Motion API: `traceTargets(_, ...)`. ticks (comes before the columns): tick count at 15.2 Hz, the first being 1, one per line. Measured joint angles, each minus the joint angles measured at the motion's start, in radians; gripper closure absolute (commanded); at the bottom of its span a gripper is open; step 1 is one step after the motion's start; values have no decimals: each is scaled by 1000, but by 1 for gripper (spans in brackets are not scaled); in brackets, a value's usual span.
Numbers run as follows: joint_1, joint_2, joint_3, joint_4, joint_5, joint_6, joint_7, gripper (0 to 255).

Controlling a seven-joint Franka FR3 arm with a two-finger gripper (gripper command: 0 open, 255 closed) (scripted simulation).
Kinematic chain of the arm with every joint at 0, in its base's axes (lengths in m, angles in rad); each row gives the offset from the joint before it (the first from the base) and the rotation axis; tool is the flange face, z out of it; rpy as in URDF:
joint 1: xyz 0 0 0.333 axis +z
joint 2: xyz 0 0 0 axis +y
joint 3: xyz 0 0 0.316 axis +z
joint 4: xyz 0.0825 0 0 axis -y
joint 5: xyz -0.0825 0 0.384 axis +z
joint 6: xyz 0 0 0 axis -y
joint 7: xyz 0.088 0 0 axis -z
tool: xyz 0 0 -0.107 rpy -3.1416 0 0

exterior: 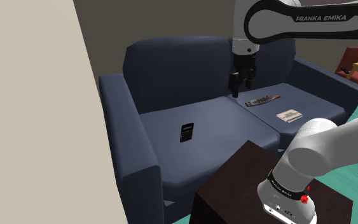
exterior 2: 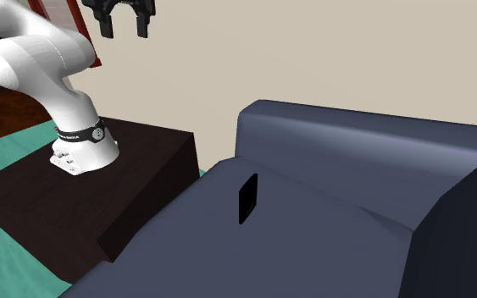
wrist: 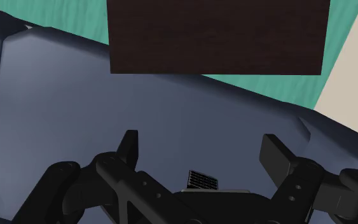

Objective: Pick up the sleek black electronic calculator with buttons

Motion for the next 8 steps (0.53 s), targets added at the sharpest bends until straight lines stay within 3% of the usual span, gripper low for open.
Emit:
traceTargets(4, 13, 39, -25, -25, -14, 76, -61, 0)
traceTargets(8, 28, 131, -88, -67, -51, 234, -194, 0)
